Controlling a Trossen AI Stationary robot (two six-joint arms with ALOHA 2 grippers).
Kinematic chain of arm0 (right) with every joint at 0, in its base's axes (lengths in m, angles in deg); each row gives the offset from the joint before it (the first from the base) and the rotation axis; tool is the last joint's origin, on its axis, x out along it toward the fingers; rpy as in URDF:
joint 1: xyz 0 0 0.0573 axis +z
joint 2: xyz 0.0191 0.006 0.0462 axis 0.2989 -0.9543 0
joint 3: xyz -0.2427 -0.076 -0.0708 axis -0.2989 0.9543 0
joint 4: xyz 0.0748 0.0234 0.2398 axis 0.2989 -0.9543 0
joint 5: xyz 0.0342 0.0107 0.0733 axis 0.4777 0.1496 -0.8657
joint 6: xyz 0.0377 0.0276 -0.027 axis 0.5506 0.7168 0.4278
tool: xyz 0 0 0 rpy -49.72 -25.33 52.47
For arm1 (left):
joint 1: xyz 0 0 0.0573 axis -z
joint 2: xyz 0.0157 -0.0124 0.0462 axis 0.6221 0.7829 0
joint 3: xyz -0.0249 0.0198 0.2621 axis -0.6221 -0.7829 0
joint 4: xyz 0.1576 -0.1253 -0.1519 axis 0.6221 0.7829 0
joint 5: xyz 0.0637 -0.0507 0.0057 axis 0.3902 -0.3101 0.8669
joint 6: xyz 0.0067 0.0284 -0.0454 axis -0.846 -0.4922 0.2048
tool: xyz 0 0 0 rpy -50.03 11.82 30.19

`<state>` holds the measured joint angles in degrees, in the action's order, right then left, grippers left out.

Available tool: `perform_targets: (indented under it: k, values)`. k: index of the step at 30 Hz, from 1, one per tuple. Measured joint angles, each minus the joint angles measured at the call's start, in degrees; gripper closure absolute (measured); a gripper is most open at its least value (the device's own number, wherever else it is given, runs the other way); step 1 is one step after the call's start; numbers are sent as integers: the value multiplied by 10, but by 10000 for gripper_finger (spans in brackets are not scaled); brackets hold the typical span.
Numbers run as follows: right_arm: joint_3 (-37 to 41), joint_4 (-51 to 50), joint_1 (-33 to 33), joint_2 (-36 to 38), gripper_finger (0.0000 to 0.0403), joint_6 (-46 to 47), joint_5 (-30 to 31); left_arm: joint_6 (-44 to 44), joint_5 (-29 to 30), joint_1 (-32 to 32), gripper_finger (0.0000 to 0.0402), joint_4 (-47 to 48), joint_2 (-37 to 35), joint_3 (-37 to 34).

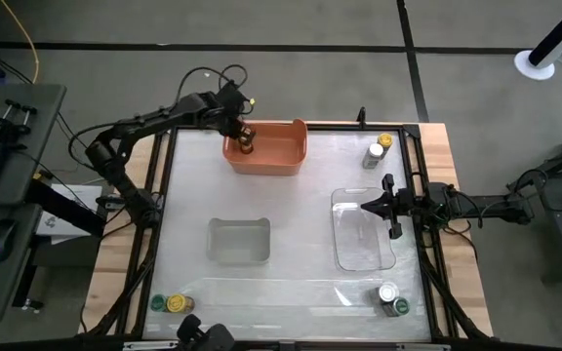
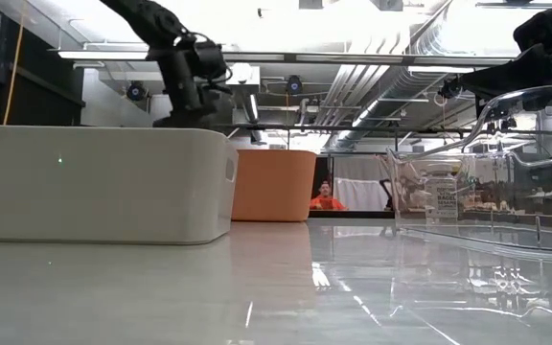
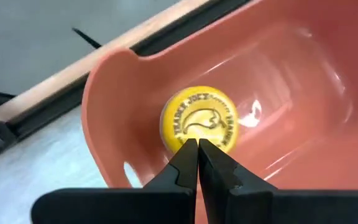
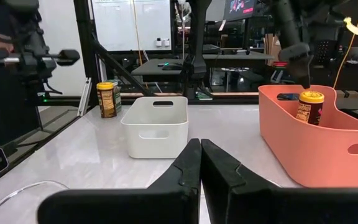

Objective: Sort spices by type
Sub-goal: Put the top left yellow seasoning bottle into the orange bin

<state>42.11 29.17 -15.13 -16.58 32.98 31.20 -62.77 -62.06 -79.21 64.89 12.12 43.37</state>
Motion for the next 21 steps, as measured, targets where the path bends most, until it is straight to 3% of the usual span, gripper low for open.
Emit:
perform_targets:
  k: [8, 21]
  values:
    - [0, 0, 0, 0, 402, 0, 0, 30, -3, 5, 401, -86, -5, -38]
    - [0, 0, 0, 0, 402, 0, 0, 49, 15, 11, 401, -122, -2, -70]
